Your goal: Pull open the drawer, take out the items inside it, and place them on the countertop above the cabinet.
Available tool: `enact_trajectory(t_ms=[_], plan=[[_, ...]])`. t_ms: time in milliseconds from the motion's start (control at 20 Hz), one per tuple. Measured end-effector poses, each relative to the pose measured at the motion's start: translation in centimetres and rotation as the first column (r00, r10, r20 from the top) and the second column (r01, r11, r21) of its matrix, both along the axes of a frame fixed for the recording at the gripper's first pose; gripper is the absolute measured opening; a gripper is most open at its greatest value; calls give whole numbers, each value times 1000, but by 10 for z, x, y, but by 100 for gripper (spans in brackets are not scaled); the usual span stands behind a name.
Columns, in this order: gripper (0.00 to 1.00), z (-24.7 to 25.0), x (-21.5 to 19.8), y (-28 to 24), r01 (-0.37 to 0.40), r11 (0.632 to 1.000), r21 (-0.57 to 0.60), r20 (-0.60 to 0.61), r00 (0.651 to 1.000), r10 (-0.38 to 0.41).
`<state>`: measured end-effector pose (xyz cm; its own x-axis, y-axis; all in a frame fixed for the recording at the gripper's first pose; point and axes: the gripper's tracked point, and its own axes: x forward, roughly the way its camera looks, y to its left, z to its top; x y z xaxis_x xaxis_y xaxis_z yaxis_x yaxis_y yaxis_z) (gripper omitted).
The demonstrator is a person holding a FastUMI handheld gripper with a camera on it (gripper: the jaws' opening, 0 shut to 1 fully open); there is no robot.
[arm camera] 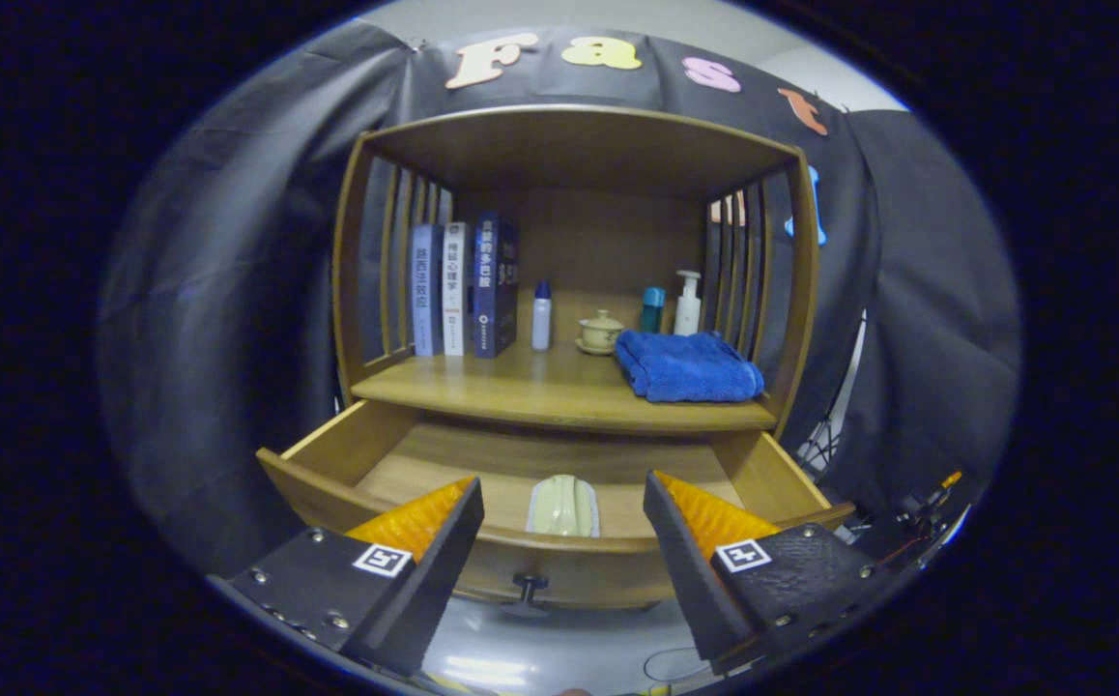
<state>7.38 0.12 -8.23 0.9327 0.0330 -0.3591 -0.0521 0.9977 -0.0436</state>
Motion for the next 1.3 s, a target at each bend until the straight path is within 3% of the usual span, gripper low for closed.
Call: enact_trajectory(t_ms=[150,400,850,1000,1050,1150,1250,1300], plan=[[99,-12,30,5,27,998,53,-150,989,-19],[99,-46,65,0,80,994,81,-378,925,-44],[97,-108,92,-2,133,987,92,-554,830,-60],[67,-122,93,5,121,986,119,-587,809,-28],[51,-128,90,11,110,984,141,-603,798,-3],[19,-127,88,12,61,992,108,-574,819,12],[19,-122,81,14,8,997,82,-536,843,38],[14,-111,82,12,15,996,83,-513,858,30]])
